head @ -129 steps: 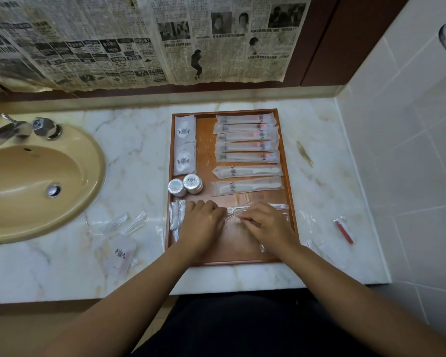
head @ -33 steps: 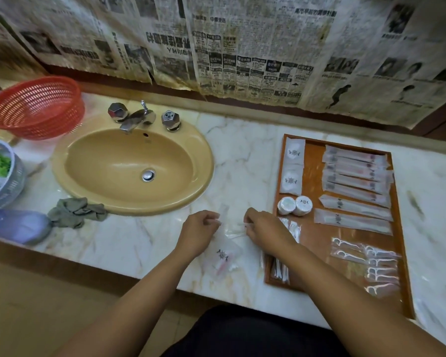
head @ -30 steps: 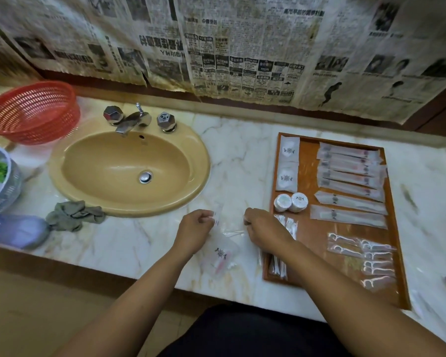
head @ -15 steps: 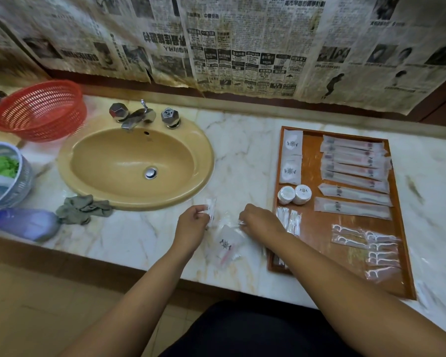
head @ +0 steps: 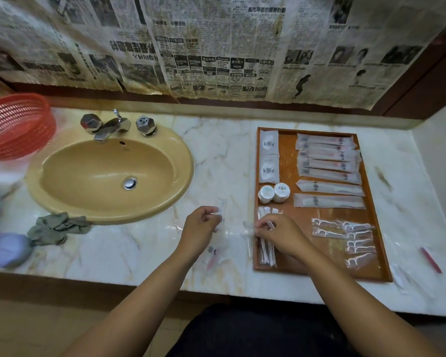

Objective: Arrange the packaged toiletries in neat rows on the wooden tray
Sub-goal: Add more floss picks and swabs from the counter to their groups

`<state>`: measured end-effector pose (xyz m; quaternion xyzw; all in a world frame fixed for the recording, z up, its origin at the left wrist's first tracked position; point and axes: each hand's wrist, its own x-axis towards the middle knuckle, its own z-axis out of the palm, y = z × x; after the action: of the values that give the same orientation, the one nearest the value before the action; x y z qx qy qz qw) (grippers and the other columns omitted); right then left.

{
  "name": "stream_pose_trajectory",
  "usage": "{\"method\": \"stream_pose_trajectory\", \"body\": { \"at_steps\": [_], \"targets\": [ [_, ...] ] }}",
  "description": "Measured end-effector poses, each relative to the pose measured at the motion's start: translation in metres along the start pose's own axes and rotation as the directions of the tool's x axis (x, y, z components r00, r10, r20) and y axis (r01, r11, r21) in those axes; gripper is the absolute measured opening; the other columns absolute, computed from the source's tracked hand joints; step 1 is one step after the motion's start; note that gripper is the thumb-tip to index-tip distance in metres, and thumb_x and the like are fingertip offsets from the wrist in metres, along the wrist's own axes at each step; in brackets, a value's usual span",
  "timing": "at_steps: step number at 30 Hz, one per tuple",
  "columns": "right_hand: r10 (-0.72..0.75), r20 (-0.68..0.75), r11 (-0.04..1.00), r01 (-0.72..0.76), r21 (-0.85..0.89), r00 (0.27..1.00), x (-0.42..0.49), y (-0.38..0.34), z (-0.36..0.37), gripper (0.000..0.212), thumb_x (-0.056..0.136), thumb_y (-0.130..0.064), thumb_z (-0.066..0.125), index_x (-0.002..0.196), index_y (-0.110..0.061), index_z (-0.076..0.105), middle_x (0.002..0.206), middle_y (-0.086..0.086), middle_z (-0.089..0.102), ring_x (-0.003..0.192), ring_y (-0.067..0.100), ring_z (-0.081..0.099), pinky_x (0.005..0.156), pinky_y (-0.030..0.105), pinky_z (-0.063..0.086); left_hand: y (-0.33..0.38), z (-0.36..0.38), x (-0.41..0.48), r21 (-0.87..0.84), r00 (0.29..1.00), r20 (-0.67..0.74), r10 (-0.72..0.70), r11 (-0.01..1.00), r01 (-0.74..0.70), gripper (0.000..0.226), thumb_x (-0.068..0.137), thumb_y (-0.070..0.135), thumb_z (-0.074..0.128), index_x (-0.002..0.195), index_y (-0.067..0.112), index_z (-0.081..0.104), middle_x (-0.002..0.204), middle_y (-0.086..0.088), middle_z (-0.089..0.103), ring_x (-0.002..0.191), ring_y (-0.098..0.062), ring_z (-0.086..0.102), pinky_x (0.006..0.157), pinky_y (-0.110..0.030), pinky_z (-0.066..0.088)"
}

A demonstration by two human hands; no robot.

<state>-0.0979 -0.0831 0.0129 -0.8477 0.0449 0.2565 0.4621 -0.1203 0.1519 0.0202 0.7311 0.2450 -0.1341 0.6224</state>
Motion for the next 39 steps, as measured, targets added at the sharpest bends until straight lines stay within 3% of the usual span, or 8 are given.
{"method": "stream_pose_trajectory", "body": {
  "at_steps": [5, 9, 13, 18, 32, 36, 39],
  "targets": [
    [0.105, -0.097, 0.995, -0.104, 0.014, 0.99, -0.022, 0.024, -0.024, 0.004, 0.088, -0.022, 0.074, 0.086, -0.019, 0.072, 0.088, -0.006, 0.071, 0.086, 0.01, 0.065, 0.067, 0.02, 0.045, 0.003, 0.046, 0.003, 0.097, 0.992, 0.123, 0.002, 0.995, -0.014, 0.01, 0.093, 0.026, 0.071, 0.095, 0.017, 0.072, 0.083, 0.005, 0.074, 0.064, -0.006, 0.063, 0.064, -0.021, 0.046],
    [0.177, -0.165, 0.984, -0.177, 0.012, 0.97, -0.033, 0.044, -0.039, 0.016, 0.089, -0.028, 0.071, 0.084, -0.014, 0.067, 0.086, -0.002, 0.069, 0.083, 0.013, 0.063, 0.064, 0.027, 0.041, 0.002, 0.077, 0.007, 0.207, 0.986, 0.163, 0.024, 0.977, -0.058, 0.011, 0.092, 0.028, 0.073, 0.087, 0.019, 0.075, 0.086, 0.009, 0.074, 0.077, -0.001, 0.067, 0.069, -0.016, 0.046],
    [0.197, -0.216, 0.979, -0.202, -0.002, 0.956, -0.038, 0.061, -0.053, 0.013, 0.09, -0.03, 0.071, 0.084, -0.019, 0.066, 0.087, -0.006, 0.067, 0.083, 0.012, 0.061, 0.064, 0.024, 0.039, 0.005, 0.099, 0.01, 0.286, 0.986, 0.166, 0.011, 0.956, -0.059, 0.016, 0.091, 0.027, 0.074, 0.084, 0.013, 0.075, 0.085, 0.0, 0.075, 0.08, -0.013, 0.068, 0.072, -0.025, 0.05],
    [0.211, -0.22, 0.977, -0.213, 0.016, 0.952, -0.042, 0.071, -0.065, 0.015, 0.09, -0.033, 0.069, 0.087, -0.017, 0.068, 0.09, -0.005, 0.068, 0.086, 0.014, 0.061, 0.066, 0.024, 0.039, 0.004, 0.11, 0.014, 0.354, 0.99, 0.138, -0.017, 0.935, -0.033, 0.011, 0.086, 0.029, 0.077, 0.082, 0.02, 0.073, 0.079, 0.002, 0.074, 0.077, -0.017, 0.07, 0.08, -0.036, 0.058],
    [0.2, -0.17, 0.979, -0.202, 0.006, 0.965, -0.032, 0.09, -0.072, 0.009, 0.09, -0.029, 0.069, 0.085, -0.023, 0.068, 0.091, -0.013, 0.067, 0.088, 0.009, 0.061, 0.068, 0.024, 0.041, -0.007, 0.116, -0.003, 0.507, 0.992, 0.116, -0.047, 0.862, -0.019, 0.02, 0.079, 0.038, 0.083, 0.083, 0.026, 0.068, 0.076, 0.01, 0.072, 0.072, -0.008, 0.069, 0.071, -0.028, 0.054],
    [0.219, -0.162, 0.976, -0.217, 0.031, 0.962, -0.033, 0.098, -0.074, 0.006, 0.09, -0.027, 0.069, 0.085, -0.023, 0.069, 0.092, -0.012, 0.068, 0.09, 0.01, 0.063, 0.074, 0.028, 0.045, -0.011, 0.13, -0.009, 0.602, 0.985, 0.155, 0.072, 0.784, -0.152, 0.023, 0.081, 0.042, 0.078, 0.08, 0.028, 0.06, 0.069, 0.012, 0.071, 0.071, -0.006, 0.067, 0.079, -0.028, 0.05],
    [0.241, -0.154, 0.97, -0.24, 0.025, 0.958, -0.035, 0.105, -0.076, 0.006, 0.09, -0.029, 0.068, 0.087, -0.024, 0.07, 0.093, -0.012, 0.069, 0.091, 0.01, 0.063, 0.08, 0.031, 0.049, -0.022, 0.143, -0.013, 0.683, 0.941, 0.236, 0.243, 0.648, -0.338, 0.022, 0.084, 0.04, 0.076, 0.078, 0.027, 0.059, 0.067, 0.015, 0.069, 0.072, -0.007, 0.067, 0.086, -0.032, 0.043]
  ]
}}
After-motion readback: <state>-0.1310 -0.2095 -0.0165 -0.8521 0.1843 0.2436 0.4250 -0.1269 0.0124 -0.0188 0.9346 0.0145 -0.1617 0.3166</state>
